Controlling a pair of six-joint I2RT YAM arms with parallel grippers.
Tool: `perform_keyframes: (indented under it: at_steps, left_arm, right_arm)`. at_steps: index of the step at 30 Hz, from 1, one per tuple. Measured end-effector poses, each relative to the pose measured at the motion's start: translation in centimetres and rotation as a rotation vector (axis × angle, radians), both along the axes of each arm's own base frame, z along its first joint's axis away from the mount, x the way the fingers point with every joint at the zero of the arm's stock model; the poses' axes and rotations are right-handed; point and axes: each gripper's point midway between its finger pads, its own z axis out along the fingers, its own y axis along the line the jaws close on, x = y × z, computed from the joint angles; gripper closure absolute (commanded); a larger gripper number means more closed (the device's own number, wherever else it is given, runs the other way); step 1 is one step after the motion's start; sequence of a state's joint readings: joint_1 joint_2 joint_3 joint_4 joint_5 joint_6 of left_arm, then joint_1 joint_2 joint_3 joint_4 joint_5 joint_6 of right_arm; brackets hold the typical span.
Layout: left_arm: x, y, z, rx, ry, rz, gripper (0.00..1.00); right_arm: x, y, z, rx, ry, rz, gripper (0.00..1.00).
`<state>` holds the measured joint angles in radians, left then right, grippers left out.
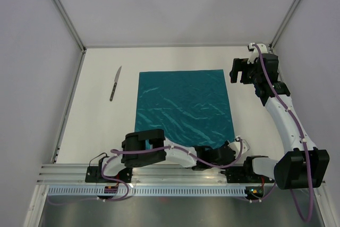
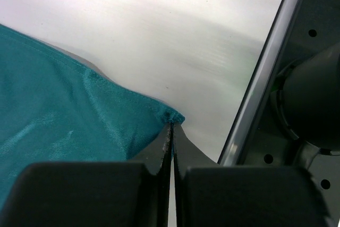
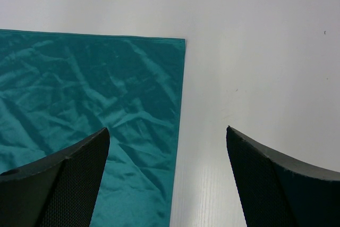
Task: Fold the napkin, place the utensils inside, and roll it up
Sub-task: Fold the napkin
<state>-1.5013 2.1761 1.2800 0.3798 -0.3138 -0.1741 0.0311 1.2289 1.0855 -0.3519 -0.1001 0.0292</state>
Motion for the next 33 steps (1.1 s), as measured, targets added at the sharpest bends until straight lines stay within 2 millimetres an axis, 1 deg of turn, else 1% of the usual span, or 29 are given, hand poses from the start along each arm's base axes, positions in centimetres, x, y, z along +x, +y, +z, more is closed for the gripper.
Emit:
perform_keyframes:
  at_steps: [5,11,14,21,24,26,30,33]
  left_arm:
    - [0.7,0.3,0.0,-0.019,-0.001,0.012,0.98]
    - [1.2,1.4,0.3,-0.012,0.004,0.018,0.98]
    - [1.2,1.4,1.5,-0.03,0.008,0.011,0.98]
    - [1.7,1.2,5.0,-0.102,0.016,0.001,0.98]
    - [2.4,1.4,5.7,-0.12,0.027,0.016,0.98]
    - [3.2,1.9,5.6,-0.121,0.038,0.036,0.98]
    - [4.9,3.7,4.9,-0.119,0.074,0.087,0.98]
    - [6.6,5.1,4.6,-0.122,0.098,0.136,0.98]
  right_arm:
    - [0.0,0.0,0.0,0.0,0.0,0.0,0.05]
    - [0.0,0.0,0.0,-0.001,0.001,0.0,0.05]
    - [0.0,0.0,-0.1,-0.001,0.001,0.001,0.05]
    - [0.0,0.0,-0.1,-0.003,0.003,0.002,0.05]
    - [0.0,0.0,-0.1,-0.003,0.003,0.002,0.05]
    - [0.0,0.0,-0.2,-0.003,0.004,0.002,0.05]
    - [0.1,0.1,-0.2,-0.001,0.005,0.006,0.05]
    - [0.1,0.1,-0.3,0.0,0.008,0.009,0.05]
